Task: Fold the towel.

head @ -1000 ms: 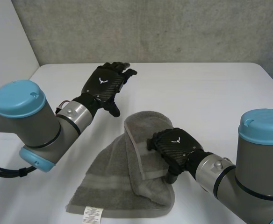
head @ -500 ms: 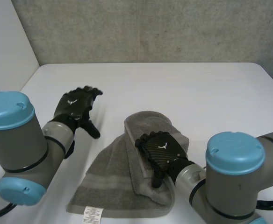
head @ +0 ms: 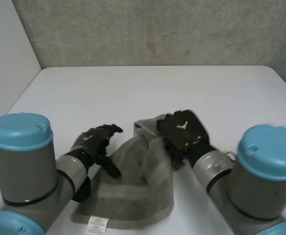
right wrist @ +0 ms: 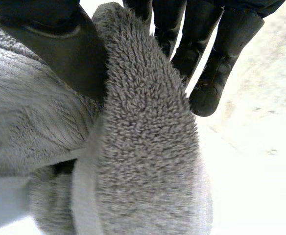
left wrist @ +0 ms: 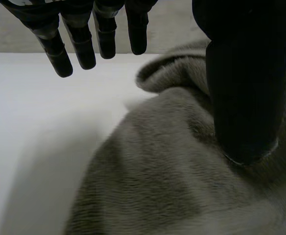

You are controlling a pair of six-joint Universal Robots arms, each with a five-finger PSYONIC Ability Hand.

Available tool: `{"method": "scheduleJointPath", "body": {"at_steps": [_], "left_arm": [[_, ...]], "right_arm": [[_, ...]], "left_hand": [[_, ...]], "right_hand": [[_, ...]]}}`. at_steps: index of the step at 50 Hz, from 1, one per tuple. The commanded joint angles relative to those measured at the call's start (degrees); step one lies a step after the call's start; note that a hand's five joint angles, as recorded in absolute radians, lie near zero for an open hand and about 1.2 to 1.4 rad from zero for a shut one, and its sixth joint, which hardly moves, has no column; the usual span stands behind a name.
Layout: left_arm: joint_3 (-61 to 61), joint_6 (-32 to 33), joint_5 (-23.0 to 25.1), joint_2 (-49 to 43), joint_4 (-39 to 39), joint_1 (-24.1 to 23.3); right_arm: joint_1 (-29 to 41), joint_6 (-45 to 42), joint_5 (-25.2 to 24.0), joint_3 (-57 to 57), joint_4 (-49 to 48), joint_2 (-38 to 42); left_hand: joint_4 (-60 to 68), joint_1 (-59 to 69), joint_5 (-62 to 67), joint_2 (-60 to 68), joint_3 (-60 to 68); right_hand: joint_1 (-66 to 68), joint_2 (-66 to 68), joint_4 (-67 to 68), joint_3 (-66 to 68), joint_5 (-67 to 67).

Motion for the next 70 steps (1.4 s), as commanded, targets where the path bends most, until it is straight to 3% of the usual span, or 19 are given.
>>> {"method": "scheduleJointPath", "body": {"at_steps": [1, 11, 24, 36, 39, 40, 41, 42, 43, 47, 52, 55, 62, 70], "left_arm": [[2.35, -0.06, -0.42, -1.09, 0.52, -4.79], [6.91, -3.48, -0.6, -7.5, 0.34, -9.18], [12.45, -5.42, -0.6, -13.03, 0.34, -15.77], [21.24, -4.89, -2.27, -20.42, 0.25, -16.92], [23.7, -4.72, -3.85, -23.24, 0.08, -16.92], [24.75, -4.63, -4.28, -24.37, -0.01, -16.92], [24.76, -4.63, -4.29, -24.38, -0.01, -16.92], [25.46, -4.63, -4.37, -25.16, -0.1, -16.92], [25.81, -4.54, -4.38, -25.43, -0.1, -16.92], [25.73, -4.19, -4.29, -24.73, -0.27, -16.92], [24.93, -1.46, -4.2, -19.46, -1.59, -16.39], [23.0, 2.14, -4.11, -14.98, -3.79, -14.02], [19.49, 11.18, -2.01, -4.79, -6.95, -4.71], [20.19, 14.18, 2.03, -1.01, -14.06, 0.21]], "right_arm": [[-7.23, -5.14, -4.21, 0.25, 4.8, -2.98], [-13.12, -6.21, -6.07, 2.0, 6.57, -3.07], [-13.3, -6.38, -5.8, 3.33, 5.78, -2.99], [-13.04, -6.03, -5.98, 4.29, 5.78, -2.99], [-12.95, -6.03, -6.5, 4.56, 5.78, -2.99], [-12.95, -6.03, -7.03, 4.64, 5.78, -3.07], [-12.95, -6.03, -7.03, 4.64, 5.78, -3.07], [-13.13, -6.03, -7.47, 4.64, 5.87, -3.07], [-13.3, -5.94, -7.91, 4.38, 5.87, -3.16], [-13.48, -5.94, -8.17, 3.41, 6.4, -3.69], [-14.45, -6.73, -9.23, 0.95, 7.54, -5.27], [-16.47, -7.44, -12.74, -1.68, 11.76, -5.89], [-23.75, -9.28, -22.4, -10.98, 26.14, -5.89], [-25.78, -14.19, -24.7, -18.99, 38.63, -5.8]], "left_hand": [[3.55, 4.87, 4.25, 4.33, 4.34], [7.76, 9.08, 8.46, 8.54, 8.55], [7.76, 9.08, 8.46, 8.54, 8.55], [10.95, 12.28, 11.65, 11.74, 11.74], [22.05, 23.38, 22.75, 22.84, 22.85], [38.04, 39.36, 38.74, 38.82, 38.83], [38.2, 39.52, 38.9, 38.98, 38.99], [55.02, 56.35, 55.72, 55.81, 55.81], [63.66, 64.98, 64.36, 64.44, 64.45], [63.75, 65.07, 64.45, 64.53, 64.54], [63.75, 65.07, 64.45, 64.53, 64.54], [63.75, 65.07, 64.45, 64.53, 64.54], [63.75, 65.07, 64.45, 64.53, 64.54], [63.75, 65.07, 64.45, 64.53, 64.54]], "right_hand": [[4.97, 4.73, 3.34, 5.18, 4.4], [4.97, 4.73, 3.34, 5.18, 4.4], [4.97, 4.73, 3.34, 5.18, 4.4], [4.97, 4.73, 3.34, 5.18, 4.4], [4.97, 4.73, 3.34, 5.18, 4.4], [4.97, 4.73, 3.34, 5.18, 4.4], [4.97, 4.73, 3.34, 5.18, 4.4], [4.97, 4.73, 3.34, 5.18, 4.4], [4.97, 4.73, 3.34, 5.18, 4.4], [4.97, 4.73, 3.34, 5.18, 4.4], [4.97, 4.73, 3.34, 5.18, 4.4], [4.97, 4.73, 3.34, 5.18, 4.4], [4.97, 4.73, 3.34, 5.18, 4.4], [4.97, 4.73, 3.34, 5.18, 4.4]]}}
